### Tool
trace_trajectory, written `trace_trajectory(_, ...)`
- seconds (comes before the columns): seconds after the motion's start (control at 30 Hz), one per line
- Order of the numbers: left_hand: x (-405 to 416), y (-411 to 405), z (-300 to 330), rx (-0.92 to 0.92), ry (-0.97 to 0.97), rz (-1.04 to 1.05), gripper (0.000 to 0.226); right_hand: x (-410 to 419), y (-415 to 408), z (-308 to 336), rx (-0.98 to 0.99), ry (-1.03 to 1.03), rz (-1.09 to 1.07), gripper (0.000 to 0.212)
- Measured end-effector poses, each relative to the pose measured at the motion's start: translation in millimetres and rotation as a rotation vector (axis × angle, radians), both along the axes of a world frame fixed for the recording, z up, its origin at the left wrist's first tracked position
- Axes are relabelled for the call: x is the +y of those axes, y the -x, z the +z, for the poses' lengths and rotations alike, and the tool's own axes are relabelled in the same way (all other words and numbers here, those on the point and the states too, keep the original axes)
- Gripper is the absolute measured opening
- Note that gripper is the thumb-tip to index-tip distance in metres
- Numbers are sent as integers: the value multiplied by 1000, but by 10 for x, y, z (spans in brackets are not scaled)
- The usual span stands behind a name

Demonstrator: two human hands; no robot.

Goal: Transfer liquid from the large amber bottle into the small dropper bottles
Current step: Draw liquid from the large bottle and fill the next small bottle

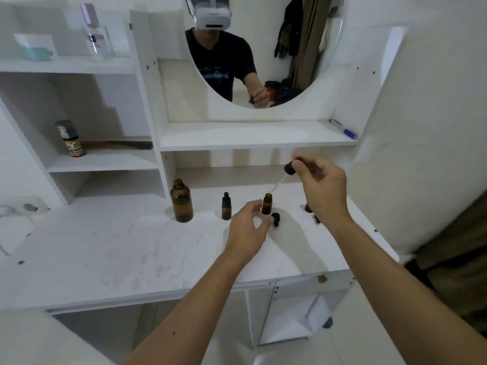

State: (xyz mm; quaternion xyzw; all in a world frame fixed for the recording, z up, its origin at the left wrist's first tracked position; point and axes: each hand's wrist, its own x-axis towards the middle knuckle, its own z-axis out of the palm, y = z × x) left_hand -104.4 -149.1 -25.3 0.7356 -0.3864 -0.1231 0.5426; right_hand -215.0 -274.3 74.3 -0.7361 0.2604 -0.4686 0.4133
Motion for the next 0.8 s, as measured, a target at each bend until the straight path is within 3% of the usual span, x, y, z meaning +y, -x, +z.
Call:
trace_trajectory(0.17,-303,-120,-4,-3,0,76,50,-92,-60,-84,19,-16,10,15)
trace_trajectory(0.37,-407,-200,-43,-22,9,87,27,-123,-116,-167,46,11,82,10)
trace_trajectory(0.8,-390,-210,-53,-21,3,77,27,-110,-232,-133,76,119,-1,7)
